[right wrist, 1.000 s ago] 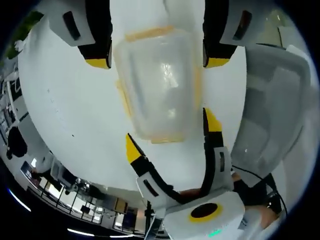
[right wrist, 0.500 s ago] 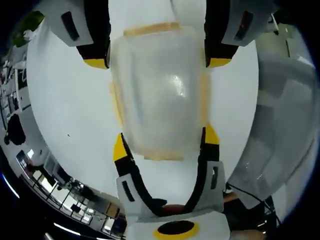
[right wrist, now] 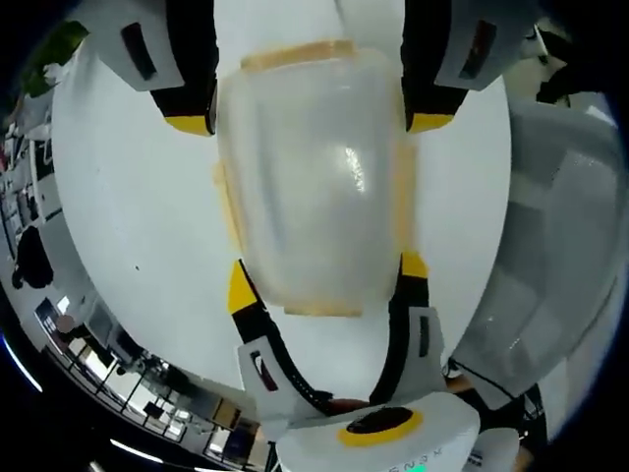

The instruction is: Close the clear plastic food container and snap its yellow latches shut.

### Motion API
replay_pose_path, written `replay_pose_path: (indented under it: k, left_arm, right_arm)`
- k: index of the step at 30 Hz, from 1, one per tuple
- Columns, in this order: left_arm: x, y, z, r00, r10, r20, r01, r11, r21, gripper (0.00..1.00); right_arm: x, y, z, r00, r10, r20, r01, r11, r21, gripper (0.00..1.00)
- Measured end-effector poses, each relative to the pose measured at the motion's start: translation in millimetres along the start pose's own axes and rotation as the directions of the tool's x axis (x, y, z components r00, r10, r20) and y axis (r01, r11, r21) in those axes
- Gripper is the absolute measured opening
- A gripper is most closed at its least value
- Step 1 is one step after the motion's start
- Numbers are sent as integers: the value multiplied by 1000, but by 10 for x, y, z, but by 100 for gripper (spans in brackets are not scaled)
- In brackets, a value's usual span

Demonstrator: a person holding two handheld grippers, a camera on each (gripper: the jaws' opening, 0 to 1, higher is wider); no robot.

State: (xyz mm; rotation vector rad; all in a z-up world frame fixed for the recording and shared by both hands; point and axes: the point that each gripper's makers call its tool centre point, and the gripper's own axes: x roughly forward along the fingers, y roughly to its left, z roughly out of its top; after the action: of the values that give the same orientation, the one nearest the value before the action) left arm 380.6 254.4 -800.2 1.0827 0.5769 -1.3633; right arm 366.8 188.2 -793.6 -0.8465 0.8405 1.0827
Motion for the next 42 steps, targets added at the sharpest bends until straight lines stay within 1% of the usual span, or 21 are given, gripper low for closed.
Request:
replay_pose_path:
  k: [7, 12, 17, 22, 28, 42]
  left_arm:
    - [-6, 1, -1, 1000, -4, 8, 4, 1000, -13, 82]
    - [-29, -3, -43, 1000, -4, 5, 4, 1000, -17, 82]
    - [-86, -3, -161, 1000, 1, 1, -1, 1000, -25, 82]
    - [-166, -9, -319, 1000, 6, -8, -7, 999, -33, 82]
    - [-243, -23, -471, 1000, 8, -13, -9, 999, -42, 82]
    - [-413, -69, -779, 1000, 12, -15, -12, 999, -50, 82]
  right_arm:
    - [2, -6, 7, 1000, 10, -14, -10, 1000, -7, 77]
    - [25, -1, 54, 1000, 13, -25, -14, 1000, -11, 77]
    - [75, 3, 164, 1000, 17, -22, -18, 1000, -20, 77]
    - [150, 20, 327, 1000, 21, -15, -22, 999, -28, 77]
    - [220, 46, 478, 1000, 27, -10, -27, 999, -34, 77]
    - [361, 128, 803, 999, 33, 7, -33, 999, -39, 77]
